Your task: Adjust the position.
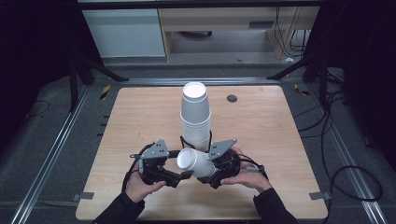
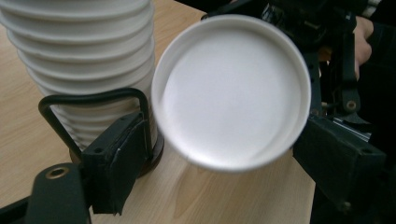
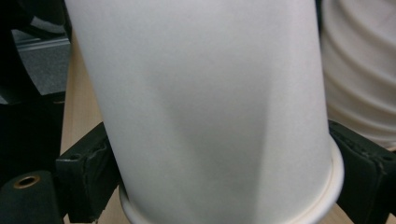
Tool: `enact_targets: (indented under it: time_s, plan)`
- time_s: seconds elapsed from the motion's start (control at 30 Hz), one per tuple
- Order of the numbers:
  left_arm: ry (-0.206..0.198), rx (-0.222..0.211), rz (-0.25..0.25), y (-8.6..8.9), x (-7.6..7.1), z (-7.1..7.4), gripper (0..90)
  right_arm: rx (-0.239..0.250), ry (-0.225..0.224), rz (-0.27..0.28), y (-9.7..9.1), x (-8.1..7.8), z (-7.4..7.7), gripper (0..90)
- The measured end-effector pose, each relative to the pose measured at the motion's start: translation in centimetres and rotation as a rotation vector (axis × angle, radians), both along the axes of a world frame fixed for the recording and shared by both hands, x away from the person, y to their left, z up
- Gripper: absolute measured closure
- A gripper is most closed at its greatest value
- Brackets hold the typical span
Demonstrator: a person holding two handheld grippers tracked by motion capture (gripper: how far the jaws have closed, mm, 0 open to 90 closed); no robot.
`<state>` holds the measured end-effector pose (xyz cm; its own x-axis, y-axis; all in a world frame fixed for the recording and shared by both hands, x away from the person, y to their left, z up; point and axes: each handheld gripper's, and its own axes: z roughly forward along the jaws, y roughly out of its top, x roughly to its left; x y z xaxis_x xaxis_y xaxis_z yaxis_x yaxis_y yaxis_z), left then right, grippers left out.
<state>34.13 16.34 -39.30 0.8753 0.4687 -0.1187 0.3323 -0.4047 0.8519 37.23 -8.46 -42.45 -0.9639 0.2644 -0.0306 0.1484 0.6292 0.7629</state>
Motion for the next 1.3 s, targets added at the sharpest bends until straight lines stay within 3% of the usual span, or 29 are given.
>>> enact_targets:
  time_s: [0.07,0.23,0.37,0.63,0.8,1.3]
  plan:
    - [0.012,0.006,0.002,0.1,0.2,-0.1,15.9,-0.001,-0.01,-0.005,-0.1,0.2,0.3,9.4]
    - [0.02,0.031,0.004,0.0,0.4,-0.5,14.6,-0.093,-0.063,0.002,0.4,0.4,1.1,9.4]
    - [0.028,0.045,-0.003,-0.2,0.4,-0.6,14.5,-0.174,-0.09,0.04,1.5,0.3,1.7,9.4]
    - [0.049,0.064,-0.011,-0.5,0.5,-1.0,14.8,-0.275,-0.126,0.078,3.1,0.0,1.8,9.4]
    - [0.059,0.069,-0.012,-0.5,0.6,-1.2,15.9,-0.304,-0.136,0.086,3.7,-0.1,1.6,9.3]
    - [0.068,0.068,-0.008,-0.5,0.6,-1.2,20.2,-0.294,-0.135,0.094,4.1,-0.1,1.3,7.9]
